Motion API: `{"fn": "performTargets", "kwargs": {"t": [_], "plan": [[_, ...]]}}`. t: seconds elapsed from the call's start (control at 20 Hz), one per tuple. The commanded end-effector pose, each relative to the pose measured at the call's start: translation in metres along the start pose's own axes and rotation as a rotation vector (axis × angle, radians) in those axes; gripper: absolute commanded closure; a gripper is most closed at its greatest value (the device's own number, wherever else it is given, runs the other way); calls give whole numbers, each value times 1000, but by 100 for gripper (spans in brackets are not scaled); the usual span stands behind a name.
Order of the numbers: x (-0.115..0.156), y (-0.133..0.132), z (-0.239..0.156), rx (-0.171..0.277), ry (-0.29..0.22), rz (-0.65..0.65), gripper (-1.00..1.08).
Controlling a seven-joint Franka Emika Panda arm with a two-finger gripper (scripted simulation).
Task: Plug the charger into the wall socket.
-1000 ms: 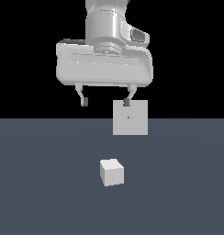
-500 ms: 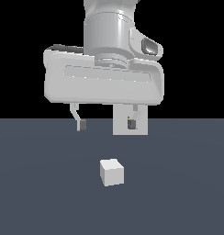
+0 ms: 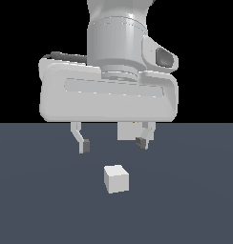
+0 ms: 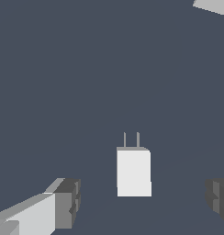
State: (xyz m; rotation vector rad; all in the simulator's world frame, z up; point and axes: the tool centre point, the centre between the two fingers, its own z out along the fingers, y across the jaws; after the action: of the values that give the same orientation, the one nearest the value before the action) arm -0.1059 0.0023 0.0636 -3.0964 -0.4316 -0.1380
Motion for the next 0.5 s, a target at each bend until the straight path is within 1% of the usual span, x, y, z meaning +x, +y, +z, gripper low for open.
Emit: {"fn": "performTargets", "kwargs": {"t": [0.0, 0.2, 0.45], "plan": [[-1, 0, 1, 0, 2, -3, -92], [-1, 0, 3, 0, 0, -1, -92], [-3, 0, 18, 0, 1, -2, -92]]}}
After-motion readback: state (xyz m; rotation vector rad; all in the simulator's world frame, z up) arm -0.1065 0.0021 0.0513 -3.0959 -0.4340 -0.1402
